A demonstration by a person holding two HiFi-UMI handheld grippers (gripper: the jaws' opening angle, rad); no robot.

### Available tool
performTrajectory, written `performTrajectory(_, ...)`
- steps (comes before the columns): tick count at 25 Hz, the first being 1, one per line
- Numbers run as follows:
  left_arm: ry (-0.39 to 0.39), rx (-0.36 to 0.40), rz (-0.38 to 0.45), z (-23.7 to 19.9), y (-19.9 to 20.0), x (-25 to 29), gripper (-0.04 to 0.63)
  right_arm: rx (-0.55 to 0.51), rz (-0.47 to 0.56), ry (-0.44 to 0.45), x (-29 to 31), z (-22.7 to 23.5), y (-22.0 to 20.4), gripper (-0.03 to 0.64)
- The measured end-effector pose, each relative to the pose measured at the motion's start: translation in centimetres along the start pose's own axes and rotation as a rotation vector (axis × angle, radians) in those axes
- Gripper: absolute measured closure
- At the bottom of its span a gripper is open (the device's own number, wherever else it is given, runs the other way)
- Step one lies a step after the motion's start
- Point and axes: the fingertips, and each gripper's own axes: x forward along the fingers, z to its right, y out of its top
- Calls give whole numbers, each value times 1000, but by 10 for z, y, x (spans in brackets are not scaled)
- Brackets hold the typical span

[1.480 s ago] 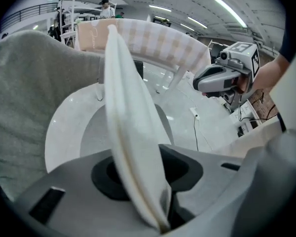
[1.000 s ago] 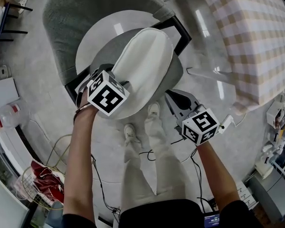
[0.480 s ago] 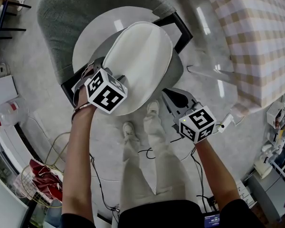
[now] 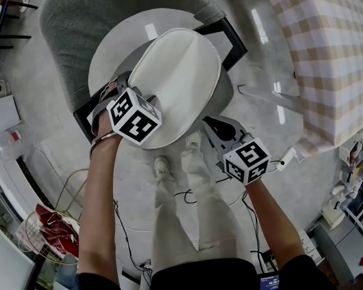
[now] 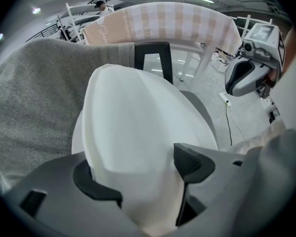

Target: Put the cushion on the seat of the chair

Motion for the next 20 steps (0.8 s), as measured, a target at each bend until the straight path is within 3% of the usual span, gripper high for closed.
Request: performTrajectory(20,41,-24,-57,-22,-4,37,198,-53,-70,59,27,2,-10,595)
